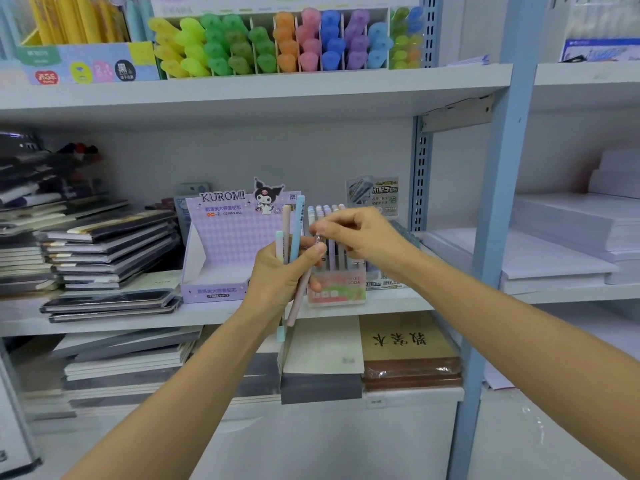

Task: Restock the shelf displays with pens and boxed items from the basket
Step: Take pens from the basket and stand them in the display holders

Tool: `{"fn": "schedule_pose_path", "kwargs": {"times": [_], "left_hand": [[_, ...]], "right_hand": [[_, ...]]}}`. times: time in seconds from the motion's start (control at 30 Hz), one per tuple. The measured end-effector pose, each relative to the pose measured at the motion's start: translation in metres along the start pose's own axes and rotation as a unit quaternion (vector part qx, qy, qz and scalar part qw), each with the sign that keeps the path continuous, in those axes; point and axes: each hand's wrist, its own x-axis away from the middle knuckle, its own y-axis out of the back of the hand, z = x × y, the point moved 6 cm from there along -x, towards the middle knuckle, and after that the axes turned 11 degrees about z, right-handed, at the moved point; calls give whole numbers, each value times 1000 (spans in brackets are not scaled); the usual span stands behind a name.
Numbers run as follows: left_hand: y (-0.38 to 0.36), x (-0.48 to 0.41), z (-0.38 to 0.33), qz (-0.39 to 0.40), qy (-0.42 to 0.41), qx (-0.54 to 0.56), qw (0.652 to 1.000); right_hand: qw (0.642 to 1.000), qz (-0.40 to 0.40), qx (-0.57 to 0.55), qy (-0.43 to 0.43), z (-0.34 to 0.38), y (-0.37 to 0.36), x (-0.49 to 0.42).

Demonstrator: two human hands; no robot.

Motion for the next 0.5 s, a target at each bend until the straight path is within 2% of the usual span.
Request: {"fn": "schedule_pose_path", "kwargs": {"times": [0.1, 0.27, 0.37, 0.5], "left_hand": [[5, 1, -3, -7, 2, 10, 1000], [35, 2, 3, -79, 56, 74, 992], [42, 5, 8, -80, 73, 71, 992], [36, 7, 11, -43, 64, 48, 996]], "right_hand": [[999, -13, -38, 7, 5, -1, -1], [976, -163, -131, 64, 20, 31, -4], [971, -209, -78, 85, 23, 42, -5], [982, -181, 27, 48, 13, 35, -12]]}}
